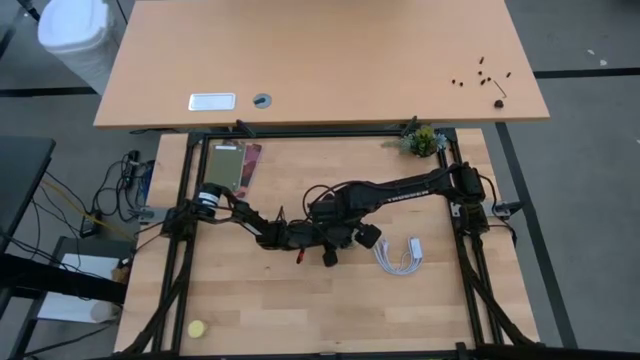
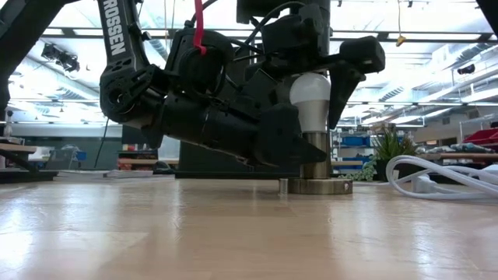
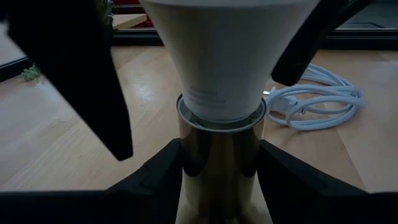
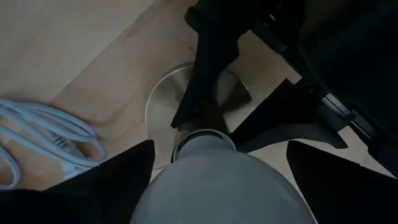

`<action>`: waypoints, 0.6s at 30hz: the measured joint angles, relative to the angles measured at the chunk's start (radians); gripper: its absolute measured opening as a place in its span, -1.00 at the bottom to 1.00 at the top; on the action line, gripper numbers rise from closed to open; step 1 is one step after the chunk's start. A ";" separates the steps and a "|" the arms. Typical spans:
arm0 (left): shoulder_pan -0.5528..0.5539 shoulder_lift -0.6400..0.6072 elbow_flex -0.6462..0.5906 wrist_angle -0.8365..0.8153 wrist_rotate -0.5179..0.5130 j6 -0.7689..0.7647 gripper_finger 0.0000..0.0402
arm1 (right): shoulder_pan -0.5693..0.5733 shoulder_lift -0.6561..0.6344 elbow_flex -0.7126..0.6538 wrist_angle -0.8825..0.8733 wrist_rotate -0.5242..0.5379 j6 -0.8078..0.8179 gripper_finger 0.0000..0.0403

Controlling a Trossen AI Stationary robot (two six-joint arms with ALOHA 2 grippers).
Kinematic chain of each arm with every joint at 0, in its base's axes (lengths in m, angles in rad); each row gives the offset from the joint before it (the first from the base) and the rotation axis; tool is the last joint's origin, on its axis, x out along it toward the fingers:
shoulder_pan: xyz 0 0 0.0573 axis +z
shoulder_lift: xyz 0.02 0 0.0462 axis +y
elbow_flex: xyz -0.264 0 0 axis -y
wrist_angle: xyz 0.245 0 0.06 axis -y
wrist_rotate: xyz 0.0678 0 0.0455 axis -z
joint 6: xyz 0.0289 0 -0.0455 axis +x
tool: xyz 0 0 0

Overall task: Screw lightbulb
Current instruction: Insert the white lightbulb into the desk lamp

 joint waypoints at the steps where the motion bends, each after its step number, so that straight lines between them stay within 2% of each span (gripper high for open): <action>1: 0.000 0.000 0.000 0.000 0.000 0.000 -0.07 | -0.002 0.000 0.000 0.000 0.000 0.000 0.85; 7: 0.000 0.000 0.000 0.000 0.000 0.000 -0.07 | -0.005 0.000 0.000 -0.001 -0.002 0.000 0.78; 18: 0.000 0.000 0.000 -0.001 -0.001 -0.002 -0.07 | -0.005 0.002 -0.001 -0.025 -0.004 0.004 0.25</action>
